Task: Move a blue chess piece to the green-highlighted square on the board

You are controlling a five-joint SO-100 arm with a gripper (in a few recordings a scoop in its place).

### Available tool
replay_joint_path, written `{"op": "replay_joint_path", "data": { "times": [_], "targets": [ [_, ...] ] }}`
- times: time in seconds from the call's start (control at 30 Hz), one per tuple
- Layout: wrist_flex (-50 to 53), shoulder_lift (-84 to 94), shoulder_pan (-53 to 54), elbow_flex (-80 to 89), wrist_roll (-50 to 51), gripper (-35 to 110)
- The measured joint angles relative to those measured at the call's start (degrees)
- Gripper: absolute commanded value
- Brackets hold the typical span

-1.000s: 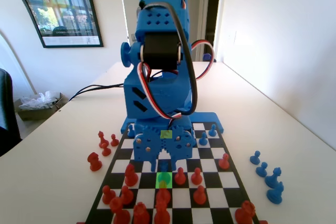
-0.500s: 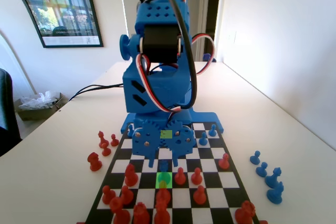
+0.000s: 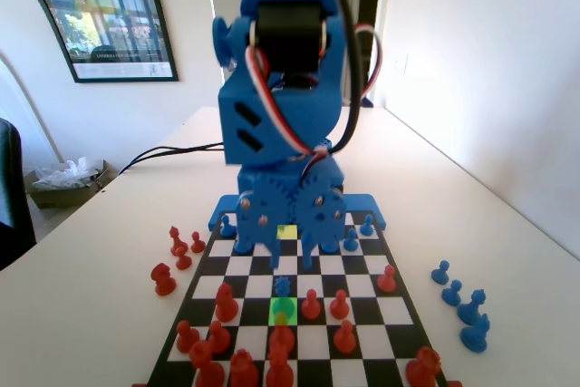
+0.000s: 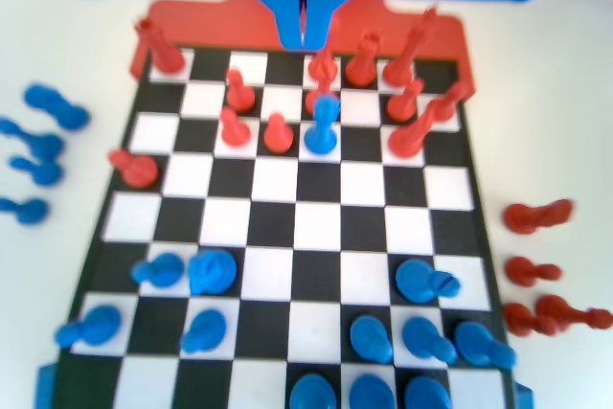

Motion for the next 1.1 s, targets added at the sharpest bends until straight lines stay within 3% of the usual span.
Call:
{"op": "replay_joint_path", "data": {
  "times": [0.3,0.6,1.1],
  "targets": [
    [9.4,13.2,-1.4,-1.8,5.4,1],
    [20.9,27.2,-2.1,-2.5,6.3,1],
    [31.0,49.7,-1.0,0.9,5.5,1]
  ]
}}
